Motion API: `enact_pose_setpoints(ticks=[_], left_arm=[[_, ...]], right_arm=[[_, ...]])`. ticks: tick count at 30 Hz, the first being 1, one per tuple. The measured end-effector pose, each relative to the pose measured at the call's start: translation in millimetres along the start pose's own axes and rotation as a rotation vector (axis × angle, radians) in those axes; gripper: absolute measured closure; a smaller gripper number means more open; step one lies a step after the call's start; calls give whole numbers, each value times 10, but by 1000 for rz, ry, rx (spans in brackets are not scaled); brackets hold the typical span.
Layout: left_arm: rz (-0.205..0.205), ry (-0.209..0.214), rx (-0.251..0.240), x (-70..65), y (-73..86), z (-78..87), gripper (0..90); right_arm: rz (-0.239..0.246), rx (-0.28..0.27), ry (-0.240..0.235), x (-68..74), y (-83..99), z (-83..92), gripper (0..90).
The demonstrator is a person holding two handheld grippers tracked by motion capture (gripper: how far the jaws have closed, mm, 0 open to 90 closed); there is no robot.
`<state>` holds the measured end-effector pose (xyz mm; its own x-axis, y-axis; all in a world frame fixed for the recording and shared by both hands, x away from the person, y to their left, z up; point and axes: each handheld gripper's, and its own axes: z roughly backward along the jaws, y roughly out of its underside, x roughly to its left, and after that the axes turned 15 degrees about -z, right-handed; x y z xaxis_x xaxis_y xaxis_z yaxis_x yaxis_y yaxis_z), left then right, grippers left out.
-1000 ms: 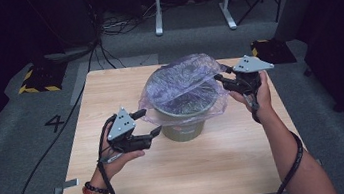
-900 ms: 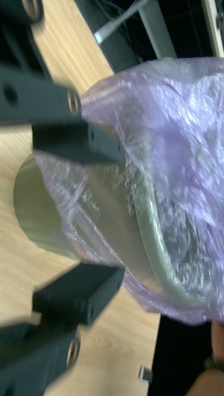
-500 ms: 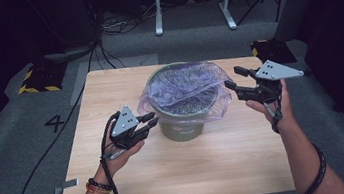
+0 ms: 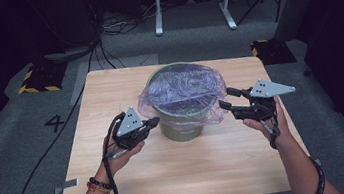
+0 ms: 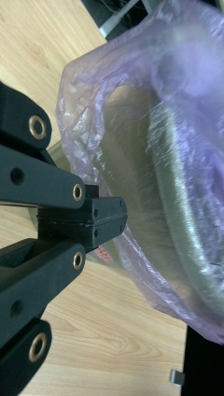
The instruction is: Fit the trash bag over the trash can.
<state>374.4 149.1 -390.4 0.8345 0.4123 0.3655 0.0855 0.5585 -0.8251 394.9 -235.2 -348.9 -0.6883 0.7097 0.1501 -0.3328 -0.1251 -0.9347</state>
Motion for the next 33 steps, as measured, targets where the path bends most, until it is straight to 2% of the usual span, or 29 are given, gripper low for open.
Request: enact_pose_setpoints(ticks=[2,4,8,10,12,15,20,24,25,28,30,33], left_arm=[[-1,5,15,8,23,-30,899],[7,6,22,21,51,-57,900],[21,18,37,49,123,-120,900],[28,25,47,49,165,-160,900],[35,30,59,45,205,-202,900],[42,33,70,51,263,-239,900],[64,28,89,73,359,-286,900],[90,6,99,102,430,-285,899],[101,-12,100,111,439,-269,863],[145,-60,89,140,438,-171,573],[153,-83,67,142,422,-66,426],[150,-86,30,135,362,120,235]], right_arm=[[-4,8,21,-27,28,-39,542],[-17,20,12,-64,59,-81,583],[-43,28,17,-140,122,-151,580],[-58,31,15,-174,153,-168,654],[-52,24,27,-195,177,-176,759],[-48,20,32,-216,207,-182,839],[-18,26,59,-252,275,-230,856],[-37,24,69,-338,383,-295,880],[-42,16,69,-348,395,-296,884],[-47,-11,74,-352,388,-279,891],[-44,-28,73,-343,366,-262,894],[-31,-44,74,-322,330,-238,896]])
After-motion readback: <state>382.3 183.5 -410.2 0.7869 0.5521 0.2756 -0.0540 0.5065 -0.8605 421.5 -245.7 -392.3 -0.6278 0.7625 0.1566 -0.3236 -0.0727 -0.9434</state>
